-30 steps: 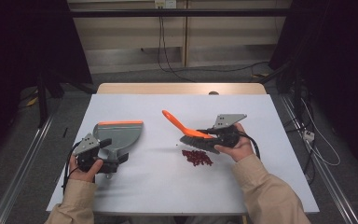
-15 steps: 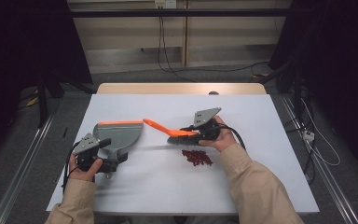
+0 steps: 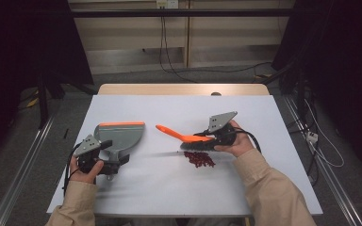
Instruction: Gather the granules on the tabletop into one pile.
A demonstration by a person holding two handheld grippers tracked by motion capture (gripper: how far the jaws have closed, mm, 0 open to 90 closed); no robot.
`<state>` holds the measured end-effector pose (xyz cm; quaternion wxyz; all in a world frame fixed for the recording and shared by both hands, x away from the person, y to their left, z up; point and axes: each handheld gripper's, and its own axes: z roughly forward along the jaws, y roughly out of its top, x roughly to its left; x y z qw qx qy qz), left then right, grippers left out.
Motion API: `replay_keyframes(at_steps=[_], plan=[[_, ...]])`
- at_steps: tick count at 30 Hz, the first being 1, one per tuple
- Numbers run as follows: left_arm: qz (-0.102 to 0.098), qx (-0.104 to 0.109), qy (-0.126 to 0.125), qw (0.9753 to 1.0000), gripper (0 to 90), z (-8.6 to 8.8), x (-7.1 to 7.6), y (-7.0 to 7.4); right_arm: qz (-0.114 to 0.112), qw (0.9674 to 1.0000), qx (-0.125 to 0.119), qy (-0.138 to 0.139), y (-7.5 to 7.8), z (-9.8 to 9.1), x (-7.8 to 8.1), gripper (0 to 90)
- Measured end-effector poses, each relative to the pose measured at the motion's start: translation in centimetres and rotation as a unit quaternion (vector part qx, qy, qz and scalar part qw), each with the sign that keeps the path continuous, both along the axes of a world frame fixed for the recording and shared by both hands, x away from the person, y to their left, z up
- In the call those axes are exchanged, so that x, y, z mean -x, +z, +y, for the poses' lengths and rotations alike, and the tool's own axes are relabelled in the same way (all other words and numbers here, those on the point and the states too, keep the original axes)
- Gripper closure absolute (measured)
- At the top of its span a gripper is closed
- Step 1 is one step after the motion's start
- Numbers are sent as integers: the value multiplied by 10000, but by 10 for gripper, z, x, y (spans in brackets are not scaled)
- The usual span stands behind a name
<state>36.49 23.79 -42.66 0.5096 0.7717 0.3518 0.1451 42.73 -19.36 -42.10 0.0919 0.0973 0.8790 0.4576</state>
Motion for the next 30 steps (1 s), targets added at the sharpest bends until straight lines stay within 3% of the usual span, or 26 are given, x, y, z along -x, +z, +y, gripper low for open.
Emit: replay_keyframes(at_steps=[3,6,11,15,18,21,30], plan=[[-3,8,1,10000,53,0,0,0,-15,9994,-328,-121,6,1,-1,713],[-2,4,-1,10000,52,0,0,0,10,9992,-373,-167,9,13,-2,713],[-9,-3,19,10000,53,1,0,0,-28,9997,-138,208,11,43,-1,713],[-23,18,14,10000,53,2,0,1,34,9994,156,301,9,55,-2,713],[-13,18,28,10000,52,3,0,1,97,9988,397,275,7,52,-1,713],[-3,6,21,10000,53,2,0,0,158,9987,428,206,9,43,1,713],[-13,-27,10,10000,53,0,0,0,221,9997,108,-74,22,22,11,713]])
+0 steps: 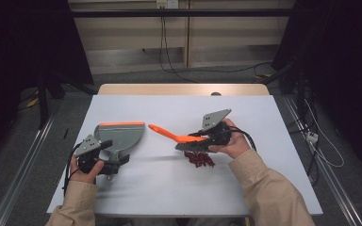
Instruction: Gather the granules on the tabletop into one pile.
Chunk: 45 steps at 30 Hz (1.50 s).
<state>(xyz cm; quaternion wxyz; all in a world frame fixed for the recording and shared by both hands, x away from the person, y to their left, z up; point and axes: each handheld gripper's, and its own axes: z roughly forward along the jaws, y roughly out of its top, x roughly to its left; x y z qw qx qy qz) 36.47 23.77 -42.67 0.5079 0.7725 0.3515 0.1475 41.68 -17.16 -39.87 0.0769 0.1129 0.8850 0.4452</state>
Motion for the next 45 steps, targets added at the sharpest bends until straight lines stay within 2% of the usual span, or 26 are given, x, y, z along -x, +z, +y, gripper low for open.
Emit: replay_keyframes(at_steps=[4,8,11,13,15,18,20,23,27,30,33,36,40,45], plan=[[6,11,6,10000,53,0,0,0,-47,9999,-57,-127,1,0,-2,713],[8,24,-11,10000,52,0,0,0,-24,10000,10,-93,-8,10,-10,712],[15,19,19,10000,53,2,0,0,55,9997,228,14,-16,17,-15,713],[10,38,29,10000,52,3,0,0,141,9997,197,53,-18,16,-14,713],[17,17,31,10000,53,3,0,0,82,9994,319,87,-15,12,-12,713],[9,32,35,10000,53,3,0,0,123,9993,364,13,-12,3,-7,713],[-14,36,19,10000,53,2,0,1,123,9993,354,-41,-11,-2,-4,713],[-6,22,12,10000,52,1,0,0,119,9997,153,-144,-9,-9,-3,713],[-1,14,12,10000,53,1,0,0,76,9996,20,-278,-5,-13,-3,713],[6,29,25,10000,53,2,0,0,29,9994,32,-357,-7,-15,-6,712],[10,33,16,10000,53,2,0,0,31,9990,160,-407,-13,-15,-9,712],[15,31,12,10000,52,2,0,0,109,9989,215,-403,-17,-17,-9,712],[18,22,25,10000,53,2,0,0,175,9993,72,-337,-17,-20,-4,713],[31,-34,-6,10000,52,2,1,0,108,9984,-83,-540,-14,-26,-5,713]])
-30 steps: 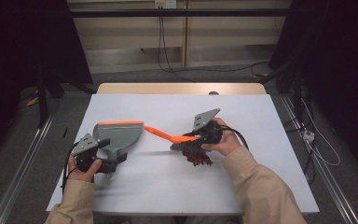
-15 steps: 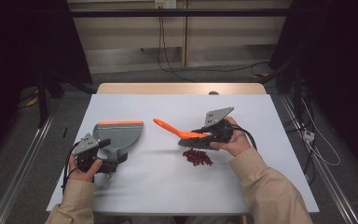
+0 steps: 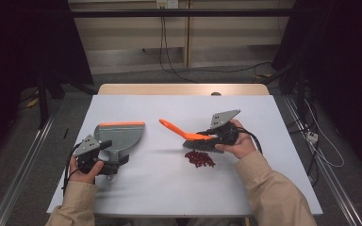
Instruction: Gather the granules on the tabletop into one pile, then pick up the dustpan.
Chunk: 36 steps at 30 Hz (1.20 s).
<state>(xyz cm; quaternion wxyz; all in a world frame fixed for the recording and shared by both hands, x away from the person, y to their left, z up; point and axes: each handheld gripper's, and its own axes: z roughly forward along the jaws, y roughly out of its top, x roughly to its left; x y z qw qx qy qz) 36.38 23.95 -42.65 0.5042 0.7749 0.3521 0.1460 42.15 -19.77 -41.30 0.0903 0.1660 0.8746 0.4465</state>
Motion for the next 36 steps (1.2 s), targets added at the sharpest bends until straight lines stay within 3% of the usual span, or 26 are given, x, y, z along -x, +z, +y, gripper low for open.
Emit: replay_keyframes(at_steps=[6,9,14,20,23,27,32,36], plan=[[-13,-39,108,9999,58,3,1,1,-13,9974,-174,-698,-6,-19,-2,712],[19,-167,156,9997,58,3,0,1,-37,9930,-103,-1173,-11,-28,-2,712],[140,-312,188,9992,59,1,0,-2,85,9860,-304,-1636,-20,-34,3,711],[198,-350,276,9988,59,1,0,-2,65,9828,-243,-1832,-19,-31,9,711],[254,-327,349,9985,60,1,0,-2,67,9828,-167,-1837,-18,-28,11,710],[397,-468,500,9969,61,3,0,-5,96,9816,-169,-1901,-18,-28,14,710],[637,-692,765,9926,86,4,1,-10,68,9815,-186,-1907,-18,-27,16,709],[817,-944,1066,9864,139,7,0,-14,80,9809,-224,-1930,-19,-28,17,710]])
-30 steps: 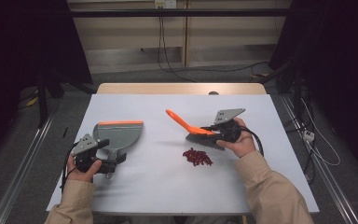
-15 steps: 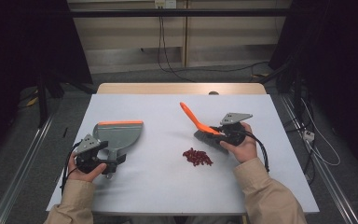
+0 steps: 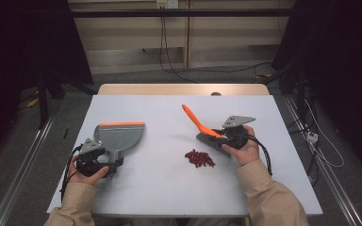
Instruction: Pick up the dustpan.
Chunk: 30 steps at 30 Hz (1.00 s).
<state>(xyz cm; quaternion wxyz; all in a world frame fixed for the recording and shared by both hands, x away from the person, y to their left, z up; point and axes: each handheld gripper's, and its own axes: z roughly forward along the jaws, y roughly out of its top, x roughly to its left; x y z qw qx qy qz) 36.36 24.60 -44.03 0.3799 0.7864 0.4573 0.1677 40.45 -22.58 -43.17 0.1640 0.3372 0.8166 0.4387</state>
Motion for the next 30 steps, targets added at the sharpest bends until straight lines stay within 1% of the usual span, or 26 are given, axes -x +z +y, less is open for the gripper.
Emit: replay_keyframes(at_steps=[1,3,5,8,11,13,15,16,17,18,19,20,21,23,24,25,27,28,29,30], plan=[[46,-50,53,10000,147,2,0,-1,-6,10000,23,1,0,0,0,709],[230,-3,132,9996,174,6,-1,-1,-17,10000,34,-29,0,0,1,710],[273,12,211,9994,209,9,-1,-1,-27,10000,36,-8,0,-1,1,710],[314,-37,229,9992,341,14,-3,0,-29,10000,71,-14,1,-1,2,709],[369,-23,224,9991,438,13,-8,0,-43,10000,78,-9,1,0,2,709],[441,-75,151,9989,458,10,-13,2,-55,9999,91,-7,1,0,1,709],[566,-152,69,9983,457,4,-19,4,-55,9999,90,-9,1,1,1,709],[586,-180,79,9981,458,1,-21,4,-54,9999,91,-18,1,1,1,709],[633,-289,105,9975,468,-3,-24,3,-49,9999,89,-23,1,1,1,709],[726,-373,78,9966,467,-6,-27,2,-46,10000,84,-22,1,1,1,709],[881,-377,87,9954,468,-8,-30,1,-51,9999,85,-25,1,1,1,709],[920,-445,161,9946,468,-11,-32,-1,-48,10000,77,-31,1,1,1,709],[941,-443,249,9943,475,-13,-34,-2,-44,10000,73,-34,1,1,1,709],[972,-607,317,9929,507,-15,-37,0,-46,10000,69,-29,1,1,1,710],[911,-742,388,9923,554,-16,-37,0,-45,10000,66,-26,1,1,1,710],[857,-799,383,9924,630,-16,-37,0,-49,10000,64,-31,1,0,1,709],[848,-793,292,9928,640,-14,-37,0,-45,10000,41,-40,0,0,0,710],[870,-752,262,9930,642,-13,-37,1,-61,10000,50,-43,0,0,0,710],[864,-774,215,9930,643,-11,-37,2,-57,10000,43,-42,0,0,0,710],[877,-716,179,9934,643,-10,-36,2,-58,10000,50,-41,0,1,0,710]])
